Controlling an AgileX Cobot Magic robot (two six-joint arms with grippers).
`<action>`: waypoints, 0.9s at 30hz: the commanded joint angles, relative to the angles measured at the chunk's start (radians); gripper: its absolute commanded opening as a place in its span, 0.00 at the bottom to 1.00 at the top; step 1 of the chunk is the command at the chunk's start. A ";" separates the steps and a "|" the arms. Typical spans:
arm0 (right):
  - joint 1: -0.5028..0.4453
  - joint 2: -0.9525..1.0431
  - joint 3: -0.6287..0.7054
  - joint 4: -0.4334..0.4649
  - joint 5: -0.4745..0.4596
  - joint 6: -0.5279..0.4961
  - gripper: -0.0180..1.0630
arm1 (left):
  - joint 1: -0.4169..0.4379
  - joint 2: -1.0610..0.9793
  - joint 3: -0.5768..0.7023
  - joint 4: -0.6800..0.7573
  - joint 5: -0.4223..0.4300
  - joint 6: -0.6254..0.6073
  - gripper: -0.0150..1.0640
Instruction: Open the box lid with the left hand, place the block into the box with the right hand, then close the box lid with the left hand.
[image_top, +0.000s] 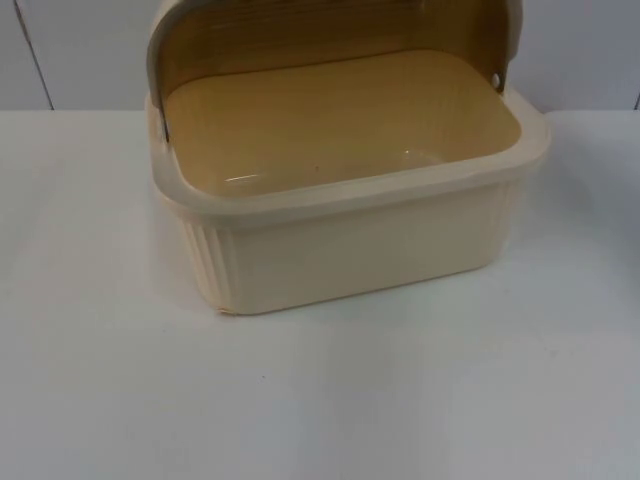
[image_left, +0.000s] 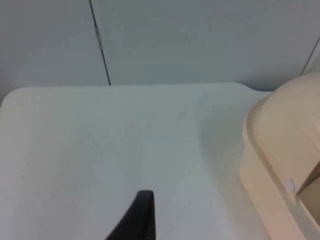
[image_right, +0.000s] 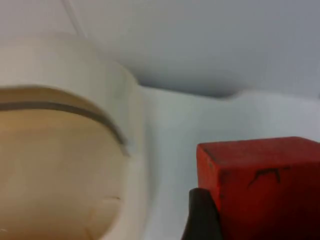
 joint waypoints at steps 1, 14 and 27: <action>0.046 -0.047 -0.004 -0.021 -0.011 -0.008 0.02 | 0.002 -0.008 0.003 0.004 0.001 0.000 0.97; 0.279 -0.134 -0.004 -0.024 0.044 -0.087 0.02 | 0.002 -0.008 0.003 0.004 0.001 0.000 0.97; 0.455 -0.064 -0.002 -0.020 0.047 -0.072 0.02 | 0.002 -0.008 0.003 0.004 0.004 0.000 0.97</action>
